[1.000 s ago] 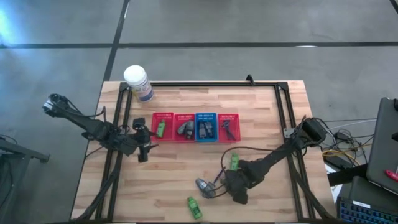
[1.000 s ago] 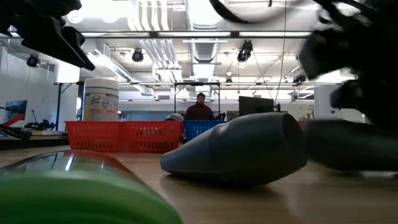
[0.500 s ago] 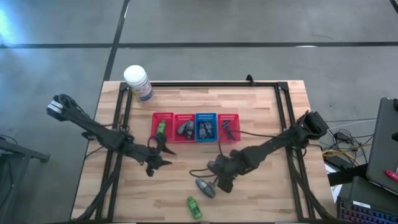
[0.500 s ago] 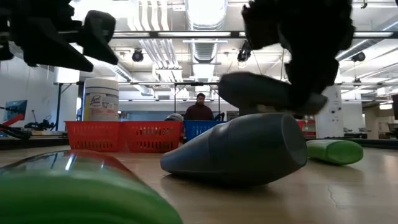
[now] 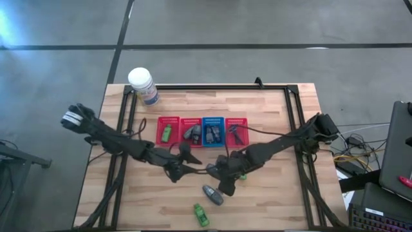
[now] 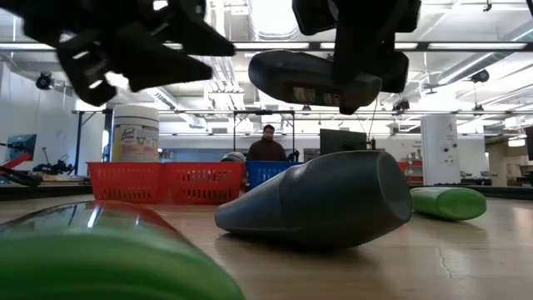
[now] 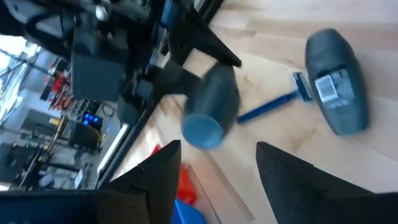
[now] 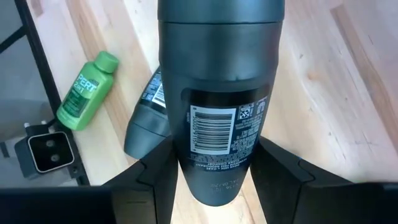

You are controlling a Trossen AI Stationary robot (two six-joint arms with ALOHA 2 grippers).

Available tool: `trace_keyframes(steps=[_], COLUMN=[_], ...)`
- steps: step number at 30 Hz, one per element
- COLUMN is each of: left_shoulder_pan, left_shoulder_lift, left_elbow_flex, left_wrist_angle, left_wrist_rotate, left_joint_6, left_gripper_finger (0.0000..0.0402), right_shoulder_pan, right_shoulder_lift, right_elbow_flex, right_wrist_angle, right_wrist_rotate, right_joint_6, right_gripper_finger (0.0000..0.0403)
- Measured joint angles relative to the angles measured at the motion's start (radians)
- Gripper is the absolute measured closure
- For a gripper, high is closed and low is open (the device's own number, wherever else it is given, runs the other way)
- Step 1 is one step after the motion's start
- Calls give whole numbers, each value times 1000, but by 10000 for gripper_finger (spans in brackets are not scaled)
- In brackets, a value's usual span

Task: Pick & Place Travel size toiletries
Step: Put the gray deodorant into the middle red bin

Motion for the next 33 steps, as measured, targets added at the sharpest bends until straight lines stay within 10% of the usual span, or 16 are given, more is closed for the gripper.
trace_keyframes(steps=[33], left_shoulder_pan=[87], left_shoulder_lift=[251], left_elbow_flex=[212], left_wrist_angle=[37], left_wrist_rotate=[214], left_joint_6=[93], left_gripper_finger=[133], right_shoulder_pan=[-1], right_shoulder_lift=[-1], right_elbow_flex=[0], right_wrist_angle=[-9], right_wrist_rotate=[-39], right_joint_6=[-32], right_gripper_finger=[243])
